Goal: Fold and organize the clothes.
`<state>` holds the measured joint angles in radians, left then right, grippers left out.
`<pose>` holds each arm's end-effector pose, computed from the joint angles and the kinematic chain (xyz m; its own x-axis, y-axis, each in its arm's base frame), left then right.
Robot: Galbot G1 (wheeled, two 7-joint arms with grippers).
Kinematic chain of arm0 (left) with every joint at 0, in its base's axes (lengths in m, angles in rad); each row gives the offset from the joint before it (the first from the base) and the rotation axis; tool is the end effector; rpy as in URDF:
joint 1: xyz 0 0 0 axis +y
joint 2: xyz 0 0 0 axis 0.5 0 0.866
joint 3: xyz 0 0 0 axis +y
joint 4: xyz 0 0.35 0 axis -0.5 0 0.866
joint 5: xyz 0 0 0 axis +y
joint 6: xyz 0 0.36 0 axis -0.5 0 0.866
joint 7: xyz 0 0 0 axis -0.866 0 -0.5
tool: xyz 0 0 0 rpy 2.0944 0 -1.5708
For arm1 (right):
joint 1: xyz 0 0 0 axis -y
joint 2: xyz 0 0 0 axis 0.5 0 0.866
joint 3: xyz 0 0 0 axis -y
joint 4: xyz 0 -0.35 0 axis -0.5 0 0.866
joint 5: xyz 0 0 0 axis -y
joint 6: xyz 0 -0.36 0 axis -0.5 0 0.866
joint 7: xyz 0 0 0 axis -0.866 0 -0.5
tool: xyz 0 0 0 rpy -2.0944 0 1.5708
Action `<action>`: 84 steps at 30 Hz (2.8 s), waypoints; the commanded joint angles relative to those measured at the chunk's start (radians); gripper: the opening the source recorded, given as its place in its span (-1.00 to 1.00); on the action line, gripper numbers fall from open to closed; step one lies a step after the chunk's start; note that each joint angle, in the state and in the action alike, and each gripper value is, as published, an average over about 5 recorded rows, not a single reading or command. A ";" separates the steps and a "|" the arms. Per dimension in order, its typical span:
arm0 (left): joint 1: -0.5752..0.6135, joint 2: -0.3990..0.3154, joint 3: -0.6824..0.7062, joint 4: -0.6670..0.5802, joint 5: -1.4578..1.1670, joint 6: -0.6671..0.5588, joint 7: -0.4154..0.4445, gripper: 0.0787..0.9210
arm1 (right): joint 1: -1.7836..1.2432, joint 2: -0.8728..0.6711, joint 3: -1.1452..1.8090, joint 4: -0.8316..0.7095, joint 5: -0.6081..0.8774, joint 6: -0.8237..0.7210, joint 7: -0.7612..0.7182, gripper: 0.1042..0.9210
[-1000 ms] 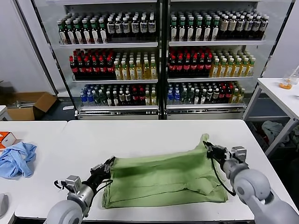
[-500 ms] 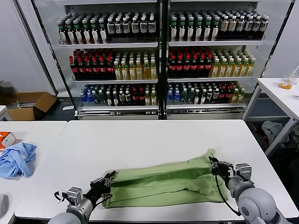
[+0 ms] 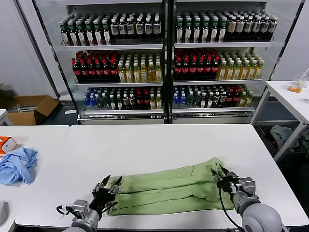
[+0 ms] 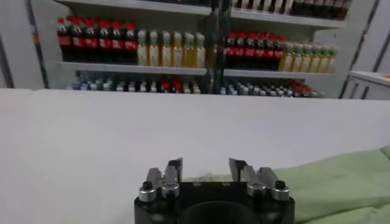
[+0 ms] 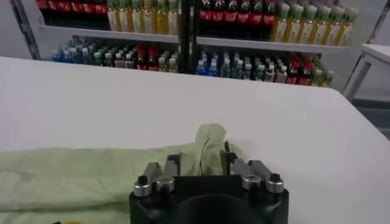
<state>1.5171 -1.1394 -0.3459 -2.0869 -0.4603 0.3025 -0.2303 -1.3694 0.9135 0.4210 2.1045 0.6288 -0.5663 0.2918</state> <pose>0.1934 0.0218 -0.2998 -0.9183 0.1511 0.3660 0.1280 0.9880 -0.0867 0.2445 -0.0768 -0.2413 -0.8743 -0.0789 0.4790 -0.1380 0.9864 -0.0893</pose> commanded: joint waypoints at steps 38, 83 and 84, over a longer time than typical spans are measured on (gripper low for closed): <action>0.036 -0.064 -0.170 0.088 0.031 0.013 -0.043 -0.86 | 0.030 -0.006 -0.006 0.014 -0.035 0.026 0.013 0.76; -0.154 -0.148 0.025 -0.047 -0.789 0.013 0.051 -0.94 | 0.062 -0.024 -0.020 -0.001 -0.024 0.044 0.005 0.76; -0.161 -0.154 0.037 -0.030 -0.772 0.014 0.052 -0.94 | 0.063 -0.023 -0.021 -0.001 -0.024 0.044 0.005 0.76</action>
<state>1.4100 -1.2262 -0.4856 -2.1636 -1.2643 0.3180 -0.1745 -1.3100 0.8900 0.4029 2.1064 0.6056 -0.5228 0.2984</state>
